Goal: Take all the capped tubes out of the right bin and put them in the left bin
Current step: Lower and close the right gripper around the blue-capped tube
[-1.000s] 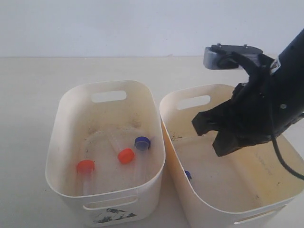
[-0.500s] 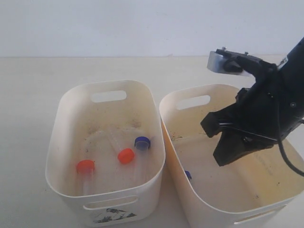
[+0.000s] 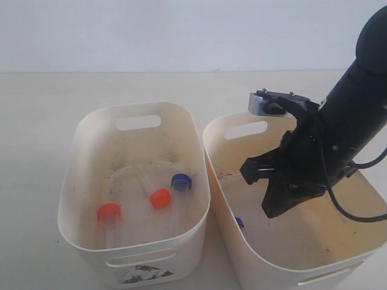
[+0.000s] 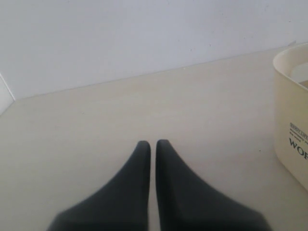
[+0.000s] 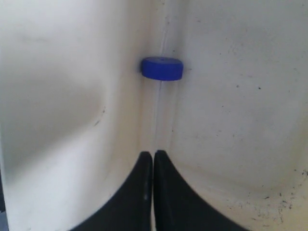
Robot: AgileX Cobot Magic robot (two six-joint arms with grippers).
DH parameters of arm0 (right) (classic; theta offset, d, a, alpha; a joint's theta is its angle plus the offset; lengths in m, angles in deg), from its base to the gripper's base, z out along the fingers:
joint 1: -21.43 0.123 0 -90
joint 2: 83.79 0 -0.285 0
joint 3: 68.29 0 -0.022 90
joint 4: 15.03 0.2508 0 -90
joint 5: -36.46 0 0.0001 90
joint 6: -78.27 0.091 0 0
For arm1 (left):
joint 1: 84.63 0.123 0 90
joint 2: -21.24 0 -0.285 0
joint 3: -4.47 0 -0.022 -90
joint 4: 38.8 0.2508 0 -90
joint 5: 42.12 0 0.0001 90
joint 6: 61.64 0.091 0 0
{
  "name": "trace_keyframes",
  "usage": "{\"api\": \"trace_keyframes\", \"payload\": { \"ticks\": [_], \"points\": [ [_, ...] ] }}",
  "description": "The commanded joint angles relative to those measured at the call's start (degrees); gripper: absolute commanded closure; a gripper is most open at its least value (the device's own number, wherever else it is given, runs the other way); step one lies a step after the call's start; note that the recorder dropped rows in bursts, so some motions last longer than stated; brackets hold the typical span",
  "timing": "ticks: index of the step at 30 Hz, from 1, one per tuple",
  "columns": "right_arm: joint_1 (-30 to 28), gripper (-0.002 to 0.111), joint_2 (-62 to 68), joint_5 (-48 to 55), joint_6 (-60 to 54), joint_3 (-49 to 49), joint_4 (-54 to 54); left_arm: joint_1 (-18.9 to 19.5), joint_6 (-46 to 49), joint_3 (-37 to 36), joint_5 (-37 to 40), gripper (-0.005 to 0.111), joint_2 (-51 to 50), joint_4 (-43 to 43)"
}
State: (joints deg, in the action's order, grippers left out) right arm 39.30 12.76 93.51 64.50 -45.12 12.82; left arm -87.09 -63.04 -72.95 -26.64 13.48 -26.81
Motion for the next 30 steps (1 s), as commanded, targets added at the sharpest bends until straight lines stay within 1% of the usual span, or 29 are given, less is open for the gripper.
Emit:
{"api": "trace_keyframes", "payload": {
  "ticks": [1,12,25,30],
  "points": [
    [-0.20,0.109,-0.09,-0.85,1.70,0.21,0.40,-0.08,-0.76,0.21,-0.52,0.102,-0.03,-0.21],
    [-0.20,0.109,-0.09,-6.36,2.77,5.93,3.04,-0.08,-0.76,0.21,-0.52,0.102,-0.03,-0.21],
    [-0.20,0.109,0.04,-9.36,3.03,6.06,3.29,-0.08,-0.76,0.21,-0.52,0.102,-0.03,-0.21],
    [-0.20,0.109,3.45,-9.57,3.03,6.06,3.85,-0.08,-0.76,0.21,-0.52,0.102,-0.03,-0.21]
  ]
}}
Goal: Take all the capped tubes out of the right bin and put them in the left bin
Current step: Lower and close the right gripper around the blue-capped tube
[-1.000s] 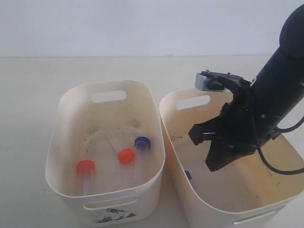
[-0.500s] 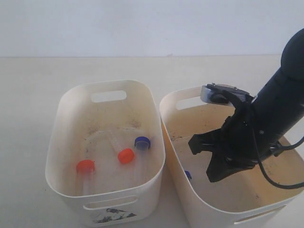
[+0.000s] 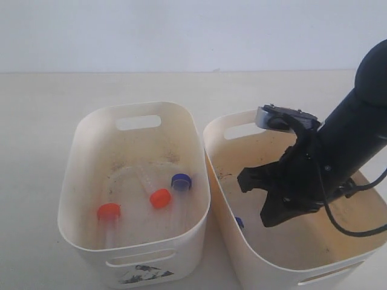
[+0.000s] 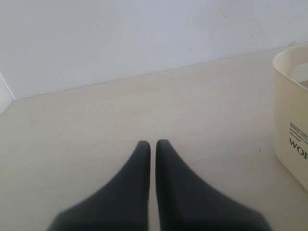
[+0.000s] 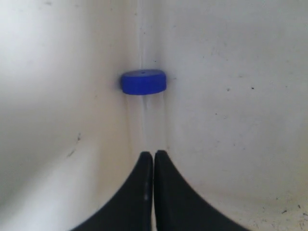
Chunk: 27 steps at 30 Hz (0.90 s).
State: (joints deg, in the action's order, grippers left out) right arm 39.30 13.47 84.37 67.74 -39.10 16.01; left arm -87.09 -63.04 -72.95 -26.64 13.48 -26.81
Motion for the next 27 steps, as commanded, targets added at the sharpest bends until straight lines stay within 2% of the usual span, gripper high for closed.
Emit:
{"api": "trace_keyframes", "payload": {
  "ticks": [1,8,11,19,22,23,25,27],
  "points": [
    [-0.20,0.109,3.61,-0.43,-0.47,0.04,1.30,-0.08,-0.76,0.21,-0.52,0.102,-0.03,-0.21],
    [-0.09,0.109,7.77,-0.97,-2.29,0.04,1.81,-0.08,-0.76,0.21,-0.52,0.102,-0.03,-0.21],
    [-0.09,0.109,7.77,-0.05,-6.73,0.04,1.81,-0.08,-0.76,0.21,-0.52,0.102,-0.03,-0.21],
    [-0.09,0.106,7.77,0.27,-6.14,0.04,2.34,-0.08,-0.76,0.21,-0.52,0.102,-0.03,-0.21],
    [-0.09,0.094,7.77,2.66,-6.37,0.04,2.86,-0.08,-0.76,0.21,-0.52,0.102,-0.03,-0.21],
    [-0.09,0.085,7.77,3.04,-6.63,0.04,2.91,-0.08,-0.76,0.21,-0.52,0.102,-0.03,-0.21],
    [-0.09,0.064,7.77,3.33,-6.75,-0.06,2.91,-0.08,-0.76,0.21,-0.52,0.102,-0.03,-0.21],
    [-0.09,0.035,7.77,3.33,-6.75,-0.06,2.91,-0.08,-0.76,0.21,-0.52,0.102,-0.03,-0.21]
  ]
}}
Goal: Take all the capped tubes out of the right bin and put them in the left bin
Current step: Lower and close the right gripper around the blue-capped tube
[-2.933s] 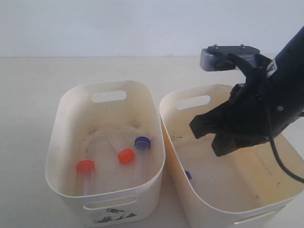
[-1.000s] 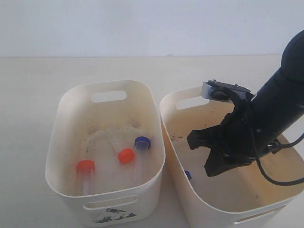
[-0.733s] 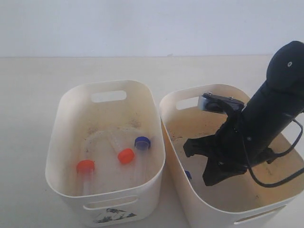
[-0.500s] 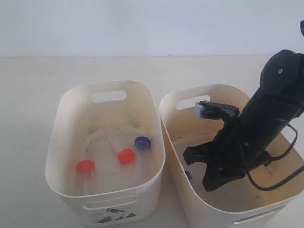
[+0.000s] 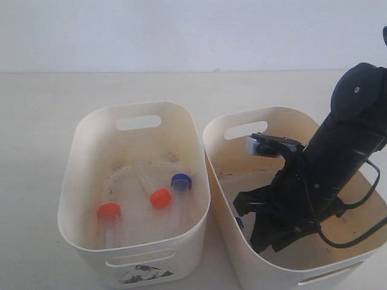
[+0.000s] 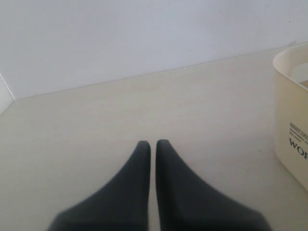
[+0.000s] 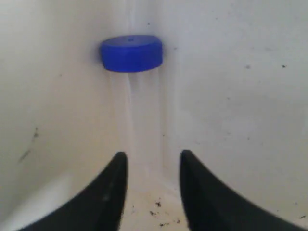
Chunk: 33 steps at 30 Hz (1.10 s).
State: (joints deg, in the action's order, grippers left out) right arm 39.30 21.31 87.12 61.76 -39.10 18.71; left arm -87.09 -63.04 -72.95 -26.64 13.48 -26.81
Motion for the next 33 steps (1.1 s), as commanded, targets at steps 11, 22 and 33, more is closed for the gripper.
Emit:
{"api": "trace_keyframes", "payload": {
  "ticks": [11,22,33],
  "points": [
    [-0.09,0.003,-0.07,0.79,-1.04,-0.06,-0.02,-0.08,-0.76,0.21,-0.52,0.102,-0.03,-0.21],
    [3.12,0.003,0.06,-5.06,3.75,-0.06,-9.46,-0.08,-0.76,0.21,-0.52,0.102,-0.03,-0.21],
    [9.42,0.003,6.80,-6.66,19.62,-0.06,-19.94,-0.08,-0.76,0.21,-0.52,0.102,-0.03,-0.21]
  ]
}}
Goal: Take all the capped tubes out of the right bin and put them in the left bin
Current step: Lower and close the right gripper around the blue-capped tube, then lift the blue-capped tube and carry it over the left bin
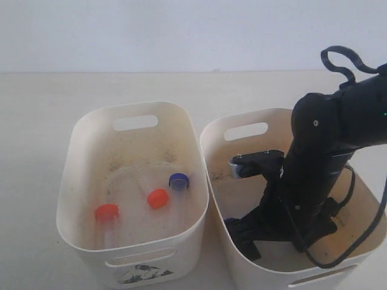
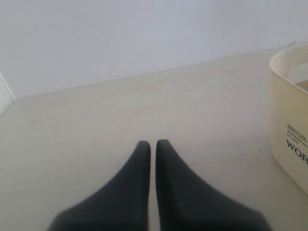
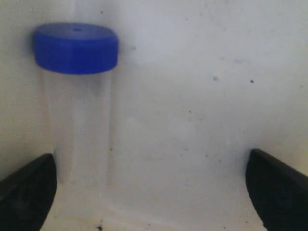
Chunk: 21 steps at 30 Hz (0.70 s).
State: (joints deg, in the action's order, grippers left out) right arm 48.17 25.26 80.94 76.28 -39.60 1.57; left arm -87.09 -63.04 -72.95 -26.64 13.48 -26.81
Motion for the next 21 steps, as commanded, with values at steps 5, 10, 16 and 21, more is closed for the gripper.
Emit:
{"api": "trace_keyframes", "payload": {
  "ticks": [5,10,16,21],
  "points": [
    [0.55,0.011,4.01,-0.33,5.09,0.43,-3.38,-0.08,-0.76,0.21,-0.52,0.102,-0.03,-0.21],
    [0.55,0.061,4.01,-0.44,5.30,0.43,-3.43,-0.08,-0.76,0.21,-0.52,0.102,-0.03,-0.21],
    [0.55,0.107,4.01,-0.56,4.85,0.43,-3.43,-0.08,-0.76,0.21,-0.52,0.102,-0.03,-0.21],
    [0.55,0.107,3.23,0.34,4.85,0.43,-3.43,-0.08,-0.76,0.21,-0.52,0.102,-0.03,-0.21]
  ]
}}
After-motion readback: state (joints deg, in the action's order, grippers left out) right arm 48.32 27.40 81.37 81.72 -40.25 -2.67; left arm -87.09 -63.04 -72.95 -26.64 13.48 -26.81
